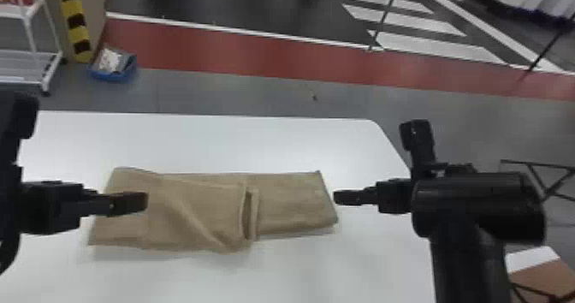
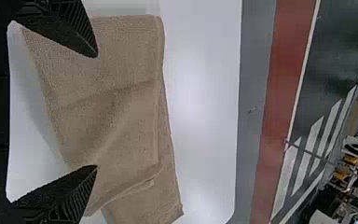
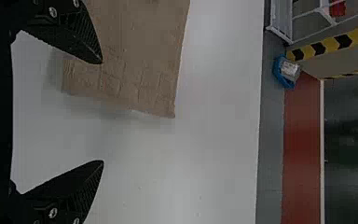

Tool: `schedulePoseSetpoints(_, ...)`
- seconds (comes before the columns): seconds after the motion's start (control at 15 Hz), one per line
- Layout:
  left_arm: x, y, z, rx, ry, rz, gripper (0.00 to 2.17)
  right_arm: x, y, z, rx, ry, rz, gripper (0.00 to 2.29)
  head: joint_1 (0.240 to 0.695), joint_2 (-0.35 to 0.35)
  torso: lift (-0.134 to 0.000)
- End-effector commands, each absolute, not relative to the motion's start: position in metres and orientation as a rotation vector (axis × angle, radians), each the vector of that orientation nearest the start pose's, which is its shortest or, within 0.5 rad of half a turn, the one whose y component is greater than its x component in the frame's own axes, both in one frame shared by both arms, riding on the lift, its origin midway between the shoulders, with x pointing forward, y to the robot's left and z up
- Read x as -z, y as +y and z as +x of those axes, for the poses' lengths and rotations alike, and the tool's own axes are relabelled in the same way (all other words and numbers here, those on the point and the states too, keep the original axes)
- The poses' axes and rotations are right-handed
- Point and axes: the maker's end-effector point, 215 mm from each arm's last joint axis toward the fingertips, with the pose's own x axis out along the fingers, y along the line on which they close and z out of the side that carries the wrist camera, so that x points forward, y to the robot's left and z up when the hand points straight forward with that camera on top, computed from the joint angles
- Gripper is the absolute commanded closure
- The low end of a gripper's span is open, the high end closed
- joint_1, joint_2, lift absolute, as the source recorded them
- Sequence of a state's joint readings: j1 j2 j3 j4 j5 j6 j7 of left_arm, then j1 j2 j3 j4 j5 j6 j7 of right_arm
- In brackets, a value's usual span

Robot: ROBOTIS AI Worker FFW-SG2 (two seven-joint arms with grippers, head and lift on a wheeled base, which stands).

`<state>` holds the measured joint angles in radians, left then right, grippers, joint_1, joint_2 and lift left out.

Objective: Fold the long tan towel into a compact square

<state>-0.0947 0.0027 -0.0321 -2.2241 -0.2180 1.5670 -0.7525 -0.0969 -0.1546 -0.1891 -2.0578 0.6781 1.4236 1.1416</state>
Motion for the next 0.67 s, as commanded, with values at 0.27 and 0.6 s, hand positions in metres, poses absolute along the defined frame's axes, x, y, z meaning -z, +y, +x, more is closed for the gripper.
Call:
schedulePoseSetpoints(0.27,0.379,0.17,0.437,0.47,0.855,-0.25,0.04,0.346,-0.219,0.482,-0.336,0.808,0.199,0.17,0.695,-0.133,-0.125)
schedulePoseSetpoints(0.6,0.388,0.186,0.421,0.452,0.87,-0.264,0.04,0.366,-0.189,0.467,-0.382,0.859,0.148,0.19,0.695,-0.036,-0.125)
